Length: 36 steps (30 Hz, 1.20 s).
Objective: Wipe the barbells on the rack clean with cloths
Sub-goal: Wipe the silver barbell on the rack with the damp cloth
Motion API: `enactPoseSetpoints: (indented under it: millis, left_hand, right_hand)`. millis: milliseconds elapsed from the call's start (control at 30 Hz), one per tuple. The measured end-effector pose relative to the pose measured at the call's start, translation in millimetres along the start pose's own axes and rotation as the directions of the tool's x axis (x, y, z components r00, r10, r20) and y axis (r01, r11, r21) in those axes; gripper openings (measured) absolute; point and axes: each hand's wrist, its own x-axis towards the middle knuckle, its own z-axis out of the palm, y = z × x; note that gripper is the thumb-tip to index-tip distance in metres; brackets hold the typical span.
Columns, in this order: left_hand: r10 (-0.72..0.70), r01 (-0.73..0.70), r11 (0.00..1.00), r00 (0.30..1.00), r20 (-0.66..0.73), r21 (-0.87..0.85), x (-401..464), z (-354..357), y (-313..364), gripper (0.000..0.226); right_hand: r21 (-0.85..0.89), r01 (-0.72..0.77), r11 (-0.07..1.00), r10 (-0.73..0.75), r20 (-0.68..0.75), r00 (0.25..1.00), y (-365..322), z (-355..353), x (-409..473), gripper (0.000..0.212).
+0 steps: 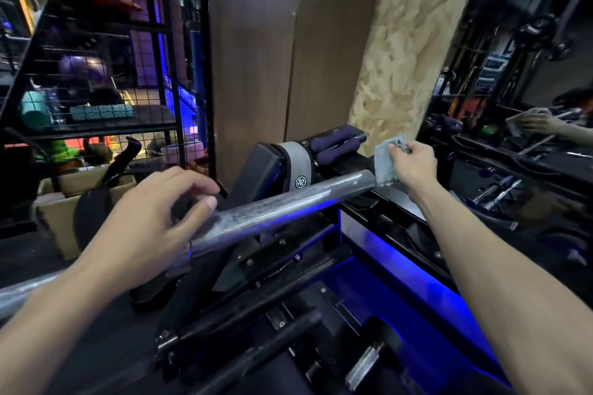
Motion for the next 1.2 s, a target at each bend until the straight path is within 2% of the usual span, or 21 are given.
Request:
enactPoseSetpoints:
  millis: [100,167,200,233,300,400,467,533,567,600,667,733,767,800,867,900,1000,1067,1133,1200]
  left_hand:
    - [-0.017,0.017,1.0,1.0,-0.004,-0.009,-1,-1,2,0.009]
    - [0.007,-0.007,1.0,1.0,-0.015,-0.005,5,1,9,0.01]
    - [0.019,-0.02,1.0,1.0,-0.016,-0.022,10,2,15,0.011]
    - [0.028,-0.029,0.998,1.0,-0.009,-0.056,16,5,23,0.013]
    - [0.004,0.013,0.979,0.997,0.082,-0.201,28,11,43,0.026]
    - [-0.042,0.217,0.853,0.935,0.352,-0.474,39,22,74,0.055]
    - [-0.016,0.328,0.774,0.866,0.5,-0.542,42,26,86,0.048]
    - [0.049,0.391,0.699,0.809,0.586,-0.598,39,26,96,0.032]
    - [0.069,0.416,0.657,0.798,0.599,-0.629,37,26,99,0.024]
    - [0.077,0.436,0.617,0.795,0.602,-0.655,35,24,105,0.018]
    - [0.074,0.454,0.564,0.804,0.59,-0.69,31,21,113,0.017]
    - [0.061,0.467,0.528,0.812,0.58,-0.709,29,20,116,0.02]
    - [0.052,0.47,0.523,0.815,0.578,-0.71,27,20,116,0.021]
    - [0.044,0.475,0.524,0.814,0.579,-0.707,25,20,117,0.023]
    - [0.03,0.48,0.536,0.811,0.584,-0.695,22,22,117,0.024]
    - [0.026,0.475,0.542,0.815,0.579,-0.693,20,22,117,0.023]
    - [0.015,0.473,0.548,0.819,0.573,-0.69,15,21,116,0.022]
    - [0.012,0.475,0.562,0.814,0.581,-0.677,12,20,119,0.024]
    - [-0.007,0.484,0.553,0.816,0.577,-0.678,9,20,121,0.023]
    - [-0.042,0.482,0.558,0.829,0.557,-0.675,7,22,120,0.022]
  right_hand:
    - [0.054,-0.014,0.998,0.01,0.064,0.998,-8,-1,-11,0.031]
    - [0.187,0.016,0.982,-0.061,0.237,0.97,-25,-8,-27,0.034]
    - [0.244,0.018,0.97,-0.116,0.392,0.913,-36,-13,-39,0.028]
    - [0.254,0.029,0.967,-0.168,0.549,0.819,-51,-21,-54,0.018]
    - [0.225,0.136,0.965,-0.26,0.74,0.621,-75,-37,-79,0.016]
    - [0.264,0.243,0.933,-0.351,0.818,0.456,-108,-55,-112,0.02]
    - [0.305,0.274,0.912,-0.393,0.84,0.374,-121,-64,-127,0.02]
    - [0.312,0.322,0.894,-0.415,0.849,0.328,-124,-71,-138,0.019]
    - [0.325,0.295,0.898,-0.415,0.848,0.33,-122,-73,-142,0.023]
    - [0.347,0.201,0.916,-0.398,0.846,0.354,-119,-76,-146,0.024]
    - [0.398,-0.129,0.908,-0.32,0.859,0.4,-112,-80,-156,0.031]
    - [0.391,-0.417,0.82,-0.213,0.886,0.412,-96,-78,-166,0.051]
    - [0.36,-0.517,0.777,-0.157,0.906,0.394,-86,-76,-171,0.058]
    - [0.321,-0.589,0.741,-0.13,0.93,0.344,-75,-74,-176,0.064]
    - [0.276,-0.656,0.702,-0.162,0.96,0.23,-56,-69,-188,0.075]
    - [0.266,-0.669,0.694,-0.178,0.964,0.198,-49,-68,-195,0.08]
    - [0.277,-0.705,0.653,-0.186,0.961,0.205,-37,-67,-208,0.088]
    - [0.319,-0.69,0.65,-0.188,0.947,0.26,-39,-68,-214,0.079]
    - [0.403,-0.676,0.616,-0.179,0.908,0.378,-45,-70,-217,0.056]
    - [0.511,-0.656,0.556,-0.174,0.843,0.509,-51,-73,-218,0.043]
